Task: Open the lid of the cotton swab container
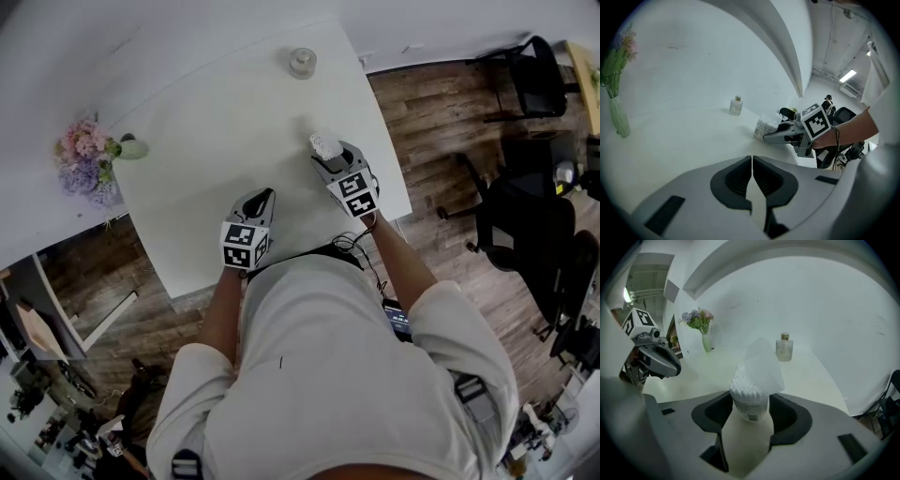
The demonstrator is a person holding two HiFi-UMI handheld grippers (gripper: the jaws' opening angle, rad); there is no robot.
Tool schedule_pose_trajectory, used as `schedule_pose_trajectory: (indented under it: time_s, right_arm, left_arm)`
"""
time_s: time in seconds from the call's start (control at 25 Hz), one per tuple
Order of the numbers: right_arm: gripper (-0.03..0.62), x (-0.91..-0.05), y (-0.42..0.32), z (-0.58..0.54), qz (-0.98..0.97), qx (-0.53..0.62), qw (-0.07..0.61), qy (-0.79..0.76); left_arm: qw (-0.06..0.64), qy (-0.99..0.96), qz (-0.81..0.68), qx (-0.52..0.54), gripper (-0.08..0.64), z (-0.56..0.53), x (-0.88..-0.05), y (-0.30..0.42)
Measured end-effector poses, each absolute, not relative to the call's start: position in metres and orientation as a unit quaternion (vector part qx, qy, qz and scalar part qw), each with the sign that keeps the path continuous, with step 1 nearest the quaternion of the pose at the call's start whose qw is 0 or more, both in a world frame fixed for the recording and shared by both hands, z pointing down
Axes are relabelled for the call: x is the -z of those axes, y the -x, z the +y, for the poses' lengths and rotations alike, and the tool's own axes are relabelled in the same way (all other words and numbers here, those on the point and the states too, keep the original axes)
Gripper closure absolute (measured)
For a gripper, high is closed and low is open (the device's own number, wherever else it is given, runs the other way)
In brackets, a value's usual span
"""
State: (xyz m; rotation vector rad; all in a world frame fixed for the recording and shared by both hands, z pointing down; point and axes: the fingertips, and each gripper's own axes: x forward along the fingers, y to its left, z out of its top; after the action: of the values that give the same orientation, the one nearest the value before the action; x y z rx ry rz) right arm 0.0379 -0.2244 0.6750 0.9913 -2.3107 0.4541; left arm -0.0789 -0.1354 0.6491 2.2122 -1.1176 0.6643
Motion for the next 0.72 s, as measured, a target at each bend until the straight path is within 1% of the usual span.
schedule_pose_trajectory:
  time_s: [0.12, 0.28, 0.32, 0.36, 0.48, 0.52, 0.72]
  right_arm:
    - [0.304, -0.676, -0.043, -0.215, -0.863, -0.182, 0.290, -0.372]
    - [0.302, -0.667, -0.059, -0.196, -0.856, -0.192, 0.283, -0.388]
    - [0.319, -0.665, -0.064, -0.190, -0.853, -0.195, 0.284, -0.393]
    - [0.369, -0.663, -0.070, -0.183, -0.851, -0.196, 0.286, -0.396]
    - [0.552, -0.653, -0.086, -0.165, -0.845, -0.187, 0.290, -0.408]
    - [0.594, -0.650, -0.090, -0.159, -0.844, -0.184, 0.289, -0.413]
    - [0.595, -0.636, -0.094, -0.132, -0.853, -0.174, 0.277, -0.407]
  left_arm:
    - [0.287, -0.825, -0.420, -0.246, 0.534, -0.135, -0.649, 0.075]
    - [0.292, -0.819, -0.437, -0.232, 0.534, -0.132, -0.645, 0.069]
    - [0.291, -0.818, -0.442, -0.228, 0.534, -0.132, -0.643, 0.067]
    - [0.289, -0.816, -0.447, -0.225, 0.534, -0.131, -0.640, 0.064]
    - [0.284, -0.810, -0.464, -0.218, 0.534, -0.124, -0.634, 0.054]
    - [0.284, -0.807, -0.471, -0.215, 0.535, -0.120, -0.632, 0.050]
    - [0.271, -0.797, -0.501, -0.203, 0.535, -0.096, -0.620, 0.035]
